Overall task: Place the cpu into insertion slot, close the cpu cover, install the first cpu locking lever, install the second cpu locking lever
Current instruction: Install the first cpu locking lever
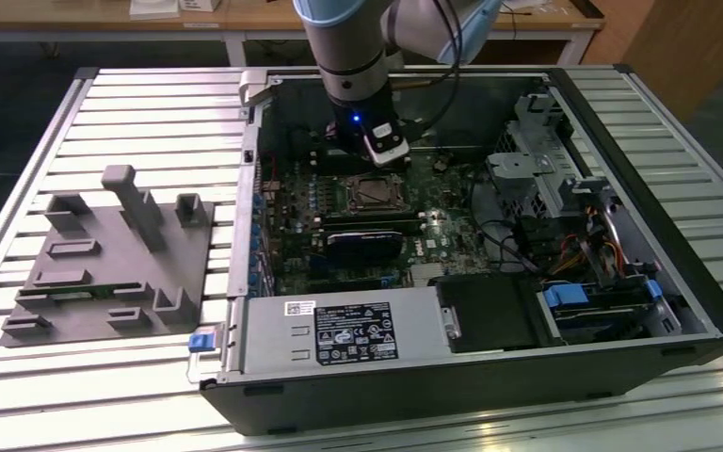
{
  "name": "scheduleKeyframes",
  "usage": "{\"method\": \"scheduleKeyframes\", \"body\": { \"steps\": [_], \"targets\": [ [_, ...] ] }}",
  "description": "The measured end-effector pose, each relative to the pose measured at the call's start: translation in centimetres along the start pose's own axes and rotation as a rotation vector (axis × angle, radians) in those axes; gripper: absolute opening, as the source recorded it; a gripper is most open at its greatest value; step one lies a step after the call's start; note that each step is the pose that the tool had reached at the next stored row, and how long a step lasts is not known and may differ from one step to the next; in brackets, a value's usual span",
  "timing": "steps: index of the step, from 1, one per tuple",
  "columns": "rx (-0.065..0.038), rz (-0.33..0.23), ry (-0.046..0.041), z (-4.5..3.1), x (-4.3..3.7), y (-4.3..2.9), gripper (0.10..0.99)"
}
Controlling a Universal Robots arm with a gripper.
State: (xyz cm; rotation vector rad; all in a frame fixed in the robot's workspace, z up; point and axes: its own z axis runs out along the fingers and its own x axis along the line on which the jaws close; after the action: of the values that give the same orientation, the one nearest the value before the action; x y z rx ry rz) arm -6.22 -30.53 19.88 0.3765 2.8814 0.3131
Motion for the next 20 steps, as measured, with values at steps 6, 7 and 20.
{"method": "scheduleKeyframes", "body": {
  "steps": [6,7,20],
  "targets": [
    [0.006,0.004,-0.0029,0.05,0.06,0.13,0.106],
    [0.006,0.006,-0.0035,0.07,0.07,0.15,0.106],
    [0.022,0.076,-0.0213,0.27,0.22,0.50,0.106]
  ]
}}
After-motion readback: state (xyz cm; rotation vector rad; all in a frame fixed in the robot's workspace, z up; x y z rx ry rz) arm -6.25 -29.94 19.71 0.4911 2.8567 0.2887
